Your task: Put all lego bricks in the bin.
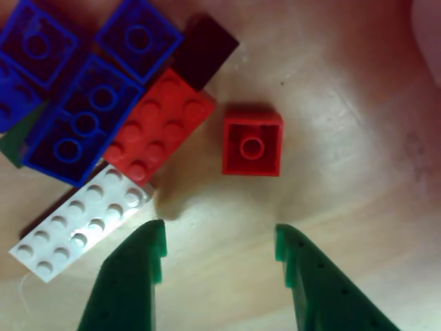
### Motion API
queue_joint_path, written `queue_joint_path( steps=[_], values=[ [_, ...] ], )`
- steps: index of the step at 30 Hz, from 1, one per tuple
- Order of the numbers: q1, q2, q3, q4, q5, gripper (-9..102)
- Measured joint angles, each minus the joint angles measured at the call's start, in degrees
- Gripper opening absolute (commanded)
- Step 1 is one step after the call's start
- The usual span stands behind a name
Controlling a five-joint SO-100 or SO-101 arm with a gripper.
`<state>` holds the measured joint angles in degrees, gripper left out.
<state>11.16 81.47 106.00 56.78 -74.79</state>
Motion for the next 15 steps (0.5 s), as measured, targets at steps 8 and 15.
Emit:
queue_joint_path(
  steps=[8,15],
  values=[
    [1.6,-5.5,-6.2,0.0,-1.4,15],
    [3.7,-8.5,-10.5,0.0,-2.8,11]
  ],
)
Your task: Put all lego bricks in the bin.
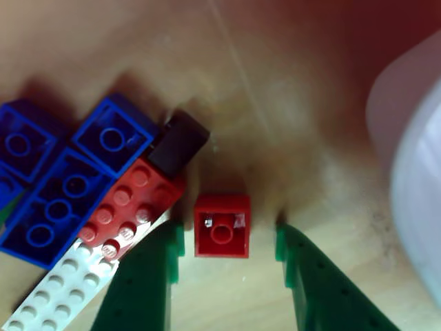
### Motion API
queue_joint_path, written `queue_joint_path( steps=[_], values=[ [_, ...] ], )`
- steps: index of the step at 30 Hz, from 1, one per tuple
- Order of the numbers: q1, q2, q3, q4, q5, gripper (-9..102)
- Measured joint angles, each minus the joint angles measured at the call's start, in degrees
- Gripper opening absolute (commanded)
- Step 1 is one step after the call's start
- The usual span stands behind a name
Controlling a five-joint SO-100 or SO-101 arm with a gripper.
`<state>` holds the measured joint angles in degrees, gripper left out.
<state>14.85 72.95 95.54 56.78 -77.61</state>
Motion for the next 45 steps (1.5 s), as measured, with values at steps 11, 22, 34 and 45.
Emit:
queue_joint_path(
  steps=[11,22,34,45],
  values=[
    [-0.4,2.0,2.3,-0.5,2.3,0],
    [3.6,37.0,0.2,1.3,10.9,0],
    [40.0,33.5,10.5,-3.5,-3.2,35],
    [12.6,40.3,-8.8,22.6,11.6,26]
  ],
)
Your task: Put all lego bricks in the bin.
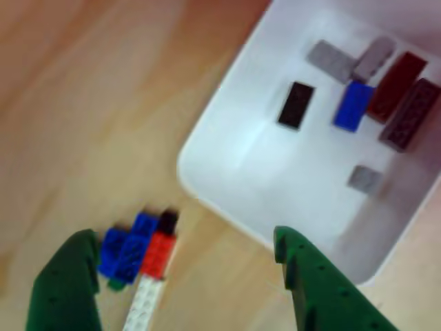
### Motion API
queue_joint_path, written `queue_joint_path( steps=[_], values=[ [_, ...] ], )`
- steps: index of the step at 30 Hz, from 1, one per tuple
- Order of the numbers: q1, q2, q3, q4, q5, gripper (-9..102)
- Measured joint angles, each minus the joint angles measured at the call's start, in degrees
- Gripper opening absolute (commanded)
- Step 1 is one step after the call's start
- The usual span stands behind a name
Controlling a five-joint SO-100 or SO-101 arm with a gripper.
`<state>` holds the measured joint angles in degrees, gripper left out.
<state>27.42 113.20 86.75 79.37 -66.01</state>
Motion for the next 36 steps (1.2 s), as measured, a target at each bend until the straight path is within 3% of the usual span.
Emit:
queue_joint_path(
  steps=[3,6,12,15,24,28,32,36],
  values=[
    [-10.4,1.7,-5.5,13.7,1.8,23],
    [-14.2,0.6,3.2,19.2,2.0,24],
    [-17.4,-7.2,23.5,3.8,4.7,25],
    [-20.7,-12.7,23.9,-7.5,9.6,24],
    [-26.1,-28.2,19.1,-25.2,20.5,23],
    [-27.2,-34.6,16.8,-29.3,21.6,22],
    [-27.2,-39.2,11.3,-29.1,21.7,1],
    [-27.2,-39.6,10.9,-28.9,21.7,0]
  ],
)
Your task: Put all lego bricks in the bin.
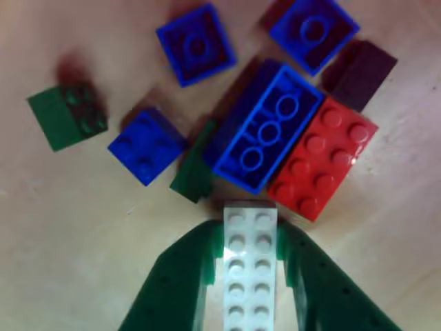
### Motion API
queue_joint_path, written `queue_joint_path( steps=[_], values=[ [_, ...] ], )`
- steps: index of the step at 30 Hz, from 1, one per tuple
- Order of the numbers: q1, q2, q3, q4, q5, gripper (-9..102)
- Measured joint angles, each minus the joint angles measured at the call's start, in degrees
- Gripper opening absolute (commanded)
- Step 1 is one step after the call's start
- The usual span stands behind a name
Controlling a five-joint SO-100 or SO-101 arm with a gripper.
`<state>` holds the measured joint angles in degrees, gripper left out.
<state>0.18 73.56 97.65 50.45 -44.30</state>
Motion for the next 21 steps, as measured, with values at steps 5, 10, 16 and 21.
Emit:
queue_joint_path(
  steps=[5,10,16,21],
  values=[
    [1.7,3.8,3.3,3.4,0.1,0],
    [3.5,12.0,0.4,10.5,2.1,0],
    [16.4,26.3,-15.0,14.4,-3.1,0],
    [42.5,20.1,-11.4,4.1,-12.7,0]
  ],
)
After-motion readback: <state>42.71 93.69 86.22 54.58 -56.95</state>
